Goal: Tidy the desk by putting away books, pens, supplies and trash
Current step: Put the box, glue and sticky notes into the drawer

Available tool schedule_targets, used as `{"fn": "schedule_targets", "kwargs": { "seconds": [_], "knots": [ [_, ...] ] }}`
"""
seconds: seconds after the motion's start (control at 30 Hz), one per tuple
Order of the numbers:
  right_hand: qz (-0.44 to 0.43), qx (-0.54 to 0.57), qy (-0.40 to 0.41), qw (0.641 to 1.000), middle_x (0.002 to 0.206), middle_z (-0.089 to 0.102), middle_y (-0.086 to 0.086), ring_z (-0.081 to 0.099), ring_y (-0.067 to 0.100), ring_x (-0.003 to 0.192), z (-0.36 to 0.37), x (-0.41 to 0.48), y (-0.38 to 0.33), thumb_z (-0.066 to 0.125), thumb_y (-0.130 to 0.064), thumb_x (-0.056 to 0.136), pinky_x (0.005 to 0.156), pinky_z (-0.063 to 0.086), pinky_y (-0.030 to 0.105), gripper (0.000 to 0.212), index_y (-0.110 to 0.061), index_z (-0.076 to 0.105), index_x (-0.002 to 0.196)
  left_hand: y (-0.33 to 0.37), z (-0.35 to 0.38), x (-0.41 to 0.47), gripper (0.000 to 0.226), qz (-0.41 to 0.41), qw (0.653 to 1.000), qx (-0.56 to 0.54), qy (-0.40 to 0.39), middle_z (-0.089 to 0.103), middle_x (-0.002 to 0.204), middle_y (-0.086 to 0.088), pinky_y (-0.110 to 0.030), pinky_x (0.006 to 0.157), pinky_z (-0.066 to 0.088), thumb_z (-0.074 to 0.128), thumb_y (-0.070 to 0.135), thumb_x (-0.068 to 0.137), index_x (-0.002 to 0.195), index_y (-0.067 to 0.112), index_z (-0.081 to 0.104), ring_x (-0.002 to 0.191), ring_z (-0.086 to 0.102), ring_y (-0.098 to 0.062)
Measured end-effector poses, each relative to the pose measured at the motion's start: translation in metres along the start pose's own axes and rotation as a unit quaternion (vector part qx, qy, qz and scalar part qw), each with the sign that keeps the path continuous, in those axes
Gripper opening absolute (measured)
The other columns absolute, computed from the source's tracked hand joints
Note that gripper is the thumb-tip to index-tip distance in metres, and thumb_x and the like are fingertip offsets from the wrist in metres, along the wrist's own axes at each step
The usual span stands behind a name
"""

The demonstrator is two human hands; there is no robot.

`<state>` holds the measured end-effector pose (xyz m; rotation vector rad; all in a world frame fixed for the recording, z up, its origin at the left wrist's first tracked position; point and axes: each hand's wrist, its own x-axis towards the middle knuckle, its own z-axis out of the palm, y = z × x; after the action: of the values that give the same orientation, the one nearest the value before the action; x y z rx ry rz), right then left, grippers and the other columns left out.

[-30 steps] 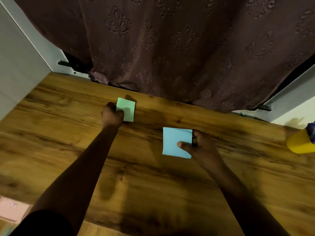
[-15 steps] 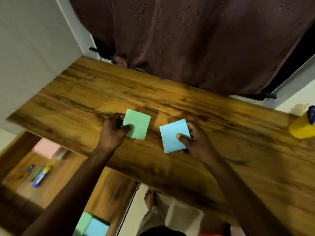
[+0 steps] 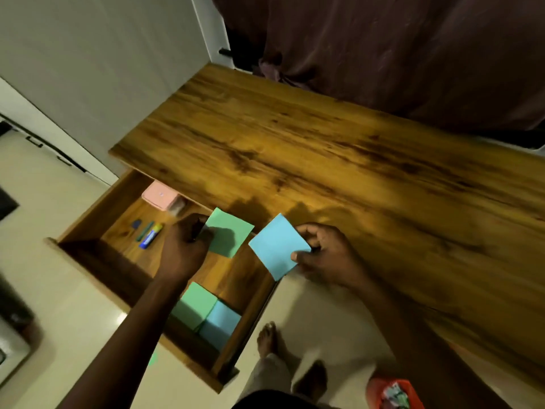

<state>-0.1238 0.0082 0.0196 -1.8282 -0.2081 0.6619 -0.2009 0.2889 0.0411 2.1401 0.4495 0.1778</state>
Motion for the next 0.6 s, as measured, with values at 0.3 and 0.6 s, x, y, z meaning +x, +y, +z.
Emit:
{"fn": "schedule_targets", "kwargs": {
  "seconds": [0.3,0.6],
  "knots": [
    [-0.041,-0.241,-0.050,0.968,0.108,0.072,0.001,0.069,0.017,0.099,0.095,0.030,-0.007,0.074,-0.021,0.087,0.079,0.061,0.039,0.025,-0.016,0.068,0.110,-0.114,-0.037,0.007,0.032,-0.079,0.992,0.083,-0.062,0.070,0.109,-0.005,-0.025,0.068,0.055,0.067,0.007,0.093,0.125,0.011,0.062,0.093,0.070,-0.022],
    [0.013,-0.534,-0.073,0.842,0.117,0.068,0.006,0.066,0.027,0.105,0.165,0.065,-0.011,0.068,-0.016,0.090,0.071,0.044,0.033,0.038,-0.022,0.061,0.127,-0.166,-0.012,0.053,0.039,-0.119,0.970,0.117,-0.179,0.060,0.108,0.001,-0.014,0.051,0.041,0.058,0.008,0.096,0.132,0.021,0.053,0.080,0.059,-0.009]
  ]
}}
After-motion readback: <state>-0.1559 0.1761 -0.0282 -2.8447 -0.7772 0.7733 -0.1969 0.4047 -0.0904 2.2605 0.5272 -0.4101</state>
